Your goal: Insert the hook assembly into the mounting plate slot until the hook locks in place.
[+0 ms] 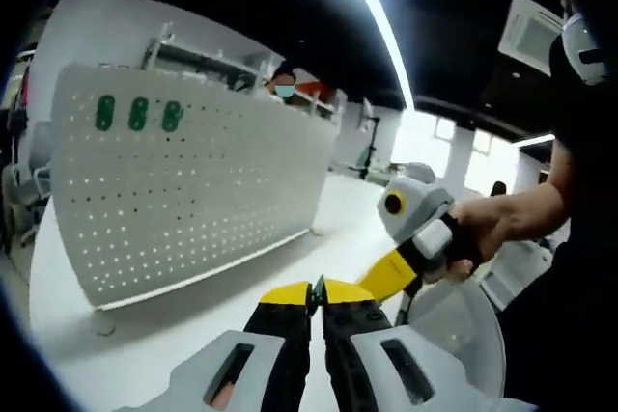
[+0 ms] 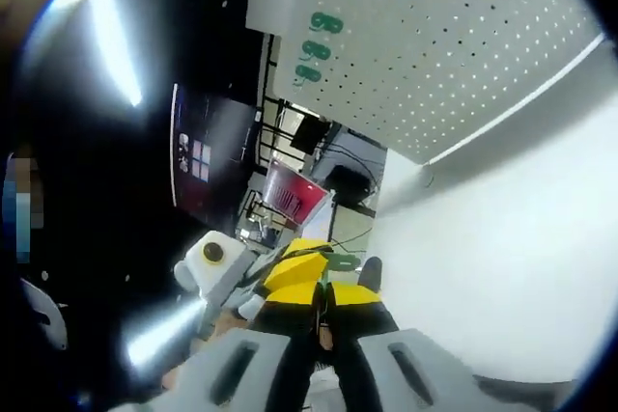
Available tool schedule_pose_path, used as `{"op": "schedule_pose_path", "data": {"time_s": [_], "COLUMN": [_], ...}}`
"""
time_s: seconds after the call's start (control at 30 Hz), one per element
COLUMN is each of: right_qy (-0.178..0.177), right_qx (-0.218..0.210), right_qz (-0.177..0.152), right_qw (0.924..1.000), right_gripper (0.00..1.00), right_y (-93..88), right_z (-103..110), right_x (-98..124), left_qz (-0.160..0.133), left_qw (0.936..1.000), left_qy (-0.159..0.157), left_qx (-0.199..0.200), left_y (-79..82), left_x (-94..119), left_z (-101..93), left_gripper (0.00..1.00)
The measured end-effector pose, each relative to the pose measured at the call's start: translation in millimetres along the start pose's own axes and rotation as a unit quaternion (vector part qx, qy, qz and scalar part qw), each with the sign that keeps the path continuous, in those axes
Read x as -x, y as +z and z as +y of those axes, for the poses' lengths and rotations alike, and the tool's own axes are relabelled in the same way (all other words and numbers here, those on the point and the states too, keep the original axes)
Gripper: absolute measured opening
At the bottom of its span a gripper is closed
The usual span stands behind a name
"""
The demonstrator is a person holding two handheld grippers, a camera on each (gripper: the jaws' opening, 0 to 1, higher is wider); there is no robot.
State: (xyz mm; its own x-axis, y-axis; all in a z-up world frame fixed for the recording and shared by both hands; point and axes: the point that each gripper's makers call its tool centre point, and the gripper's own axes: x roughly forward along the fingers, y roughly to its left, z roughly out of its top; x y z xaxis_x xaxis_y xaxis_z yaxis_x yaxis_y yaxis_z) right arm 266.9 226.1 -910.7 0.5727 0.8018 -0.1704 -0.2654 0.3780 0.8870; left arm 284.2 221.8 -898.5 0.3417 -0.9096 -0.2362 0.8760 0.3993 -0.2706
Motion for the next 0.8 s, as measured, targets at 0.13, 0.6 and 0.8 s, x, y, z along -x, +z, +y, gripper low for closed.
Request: {"op": "schedule_pose_path", "data": {"time_s": [0.13,0.6,0.8], "right_qy": [-0.029,-0.106,-0.108], "right_qx": [0.083,0.457,0.500], "right_qz": [-0.005,0.079,0.085], "right_qw": [0.9961,0.8793,0.8551], "right_gripper": [0.04,0.12,0.11], "right_y": [8.1,-1.9,-1.4], "right_z": [0.5,4.0,6.1], "right_x": [4.6,-12.7,-25.1], "left_qz": [0.039,0.016,0.017], "left_qw": [0.9977,0.9578,0.9525], "left_qy": [0.046,0.107,0.103], "left_qx": [0.030,0.266,0.286], "left_y": [-12.4,-21.2,-26.7], "left_x": [-2.8,9.2,11.3], "left_z": [16.7,42.8,38.1], "left_gripper": [0.02,0.01,0.01]}}
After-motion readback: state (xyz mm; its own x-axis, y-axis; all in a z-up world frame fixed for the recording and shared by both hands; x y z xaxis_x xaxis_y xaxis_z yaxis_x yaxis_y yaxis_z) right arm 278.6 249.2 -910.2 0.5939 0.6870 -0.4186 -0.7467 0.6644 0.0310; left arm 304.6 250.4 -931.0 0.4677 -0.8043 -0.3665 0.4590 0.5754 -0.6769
